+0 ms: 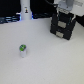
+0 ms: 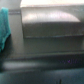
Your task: Open the kcup holder, insert the kcup into the holder, and close the kcup holder
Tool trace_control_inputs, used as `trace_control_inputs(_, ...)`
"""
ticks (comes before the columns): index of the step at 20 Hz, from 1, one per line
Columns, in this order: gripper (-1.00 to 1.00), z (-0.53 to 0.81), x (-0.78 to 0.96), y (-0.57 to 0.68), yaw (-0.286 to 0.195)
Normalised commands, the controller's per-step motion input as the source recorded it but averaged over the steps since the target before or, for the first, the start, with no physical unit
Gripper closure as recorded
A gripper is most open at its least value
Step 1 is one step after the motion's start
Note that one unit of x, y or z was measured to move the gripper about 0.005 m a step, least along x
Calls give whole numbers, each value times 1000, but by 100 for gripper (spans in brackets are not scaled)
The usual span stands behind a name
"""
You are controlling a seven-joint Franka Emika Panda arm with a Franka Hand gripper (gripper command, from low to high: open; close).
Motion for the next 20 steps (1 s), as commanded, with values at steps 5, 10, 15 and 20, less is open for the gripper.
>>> trace_control_inputs(5, -100, -432, -412, 14, -47)
trace_control_inputs(10, 100, -235, -265, 10, -15)
trace_control_inputs(15, 100, -6, -4, 1, -15)
trace_control_inputs(20, 100, -6, 31, -21, -11)
